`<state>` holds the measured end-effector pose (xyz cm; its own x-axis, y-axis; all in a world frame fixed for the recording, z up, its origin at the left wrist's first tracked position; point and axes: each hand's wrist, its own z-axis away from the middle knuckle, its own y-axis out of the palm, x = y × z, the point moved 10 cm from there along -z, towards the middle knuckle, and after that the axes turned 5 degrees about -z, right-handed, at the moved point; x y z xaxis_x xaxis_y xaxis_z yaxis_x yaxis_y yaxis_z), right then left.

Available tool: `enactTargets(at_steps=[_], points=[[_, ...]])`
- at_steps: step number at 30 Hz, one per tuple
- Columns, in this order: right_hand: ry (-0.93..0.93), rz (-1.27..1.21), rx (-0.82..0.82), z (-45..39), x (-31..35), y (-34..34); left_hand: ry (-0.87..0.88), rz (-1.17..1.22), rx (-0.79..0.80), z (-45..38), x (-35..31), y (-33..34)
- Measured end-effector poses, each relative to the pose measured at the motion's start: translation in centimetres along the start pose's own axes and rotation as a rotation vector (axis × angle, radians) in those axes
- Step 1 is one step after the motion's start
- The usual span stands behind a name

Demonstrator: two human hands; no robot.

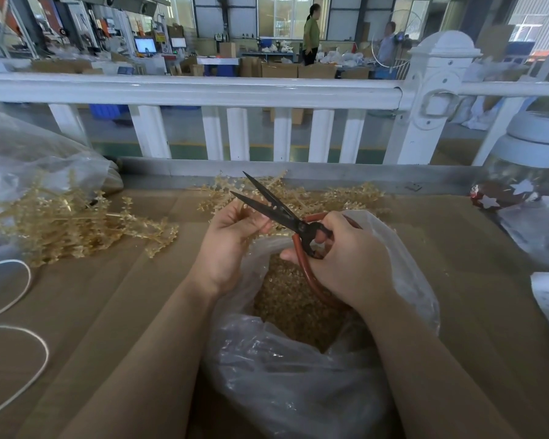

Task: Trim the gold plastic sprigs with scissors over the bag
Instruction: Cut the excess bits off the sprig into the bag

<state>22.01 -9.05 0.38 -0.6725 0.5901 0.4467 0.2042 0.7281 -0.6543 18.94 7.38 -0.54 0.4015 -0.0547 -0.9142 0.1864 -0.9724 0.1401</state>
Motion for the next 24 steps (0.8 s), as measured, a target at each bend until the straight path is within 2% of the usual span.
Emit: enactTargets(at_steps=[12,24], points=[[-0.006,0.035,-0.022,-0.06,0.18,-0.04,-0.028,0.004,-0.042,0.15,-0.4,-0.35],[-0.074,-0.01,-0.044,0.09,0.83,-0.39,-0.025,-0.044,0.035,0.23,-0.13,0.25]])
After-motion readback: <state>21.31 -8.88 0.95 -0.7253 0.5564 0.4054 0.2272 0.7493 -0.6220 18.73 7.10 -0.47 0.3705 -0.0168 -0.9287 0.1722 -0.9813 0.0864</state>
